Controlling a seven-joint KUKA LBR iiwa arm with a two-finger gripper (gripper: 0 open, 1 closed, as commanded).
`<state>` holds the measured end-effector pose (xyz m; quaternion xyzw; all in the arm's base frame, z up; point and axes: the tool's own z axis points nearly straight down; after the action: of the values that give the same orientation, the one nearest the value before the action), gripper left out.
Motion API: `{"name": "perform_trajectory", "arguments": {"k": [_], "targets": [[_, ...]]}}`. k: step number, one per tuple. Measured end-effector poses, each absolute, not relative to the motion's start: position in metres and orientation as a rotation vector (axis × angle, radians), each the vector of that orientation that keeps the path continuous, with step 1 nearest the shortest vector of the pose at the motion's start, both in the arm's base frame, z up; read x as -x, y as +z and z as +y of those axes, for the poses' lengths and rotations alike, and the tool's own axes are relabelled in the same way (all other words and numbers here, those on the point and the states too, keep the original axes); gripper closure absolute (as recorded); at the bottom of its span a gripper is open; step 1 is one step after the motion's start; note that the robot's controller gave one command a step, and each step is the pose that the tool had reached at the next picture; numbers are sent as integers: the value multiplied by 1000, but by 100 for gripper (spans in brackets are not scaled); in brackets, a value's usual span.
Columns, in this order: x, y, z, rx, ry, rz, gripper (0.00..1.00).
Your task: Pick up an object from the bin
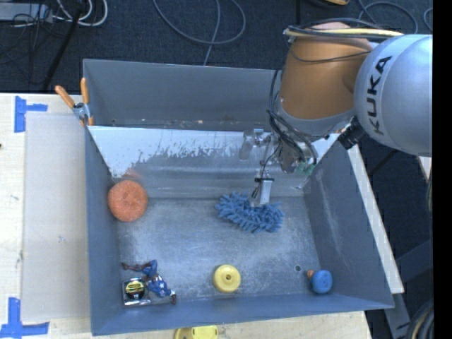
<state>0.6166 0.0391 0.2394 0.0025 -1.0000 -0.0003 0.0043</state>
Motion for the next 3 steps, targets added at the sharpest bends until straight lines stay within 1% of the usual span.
{"name": "perform_trajectory", "arguments": {"k": [1, 2, 3], "targets": [[-618, 245, 39, -7, -1, -3141, 0], [-583, 203, 40, 70, -1, -3146, 0], [-577, 170, 33, 92, -1, -3134, 0]]}}
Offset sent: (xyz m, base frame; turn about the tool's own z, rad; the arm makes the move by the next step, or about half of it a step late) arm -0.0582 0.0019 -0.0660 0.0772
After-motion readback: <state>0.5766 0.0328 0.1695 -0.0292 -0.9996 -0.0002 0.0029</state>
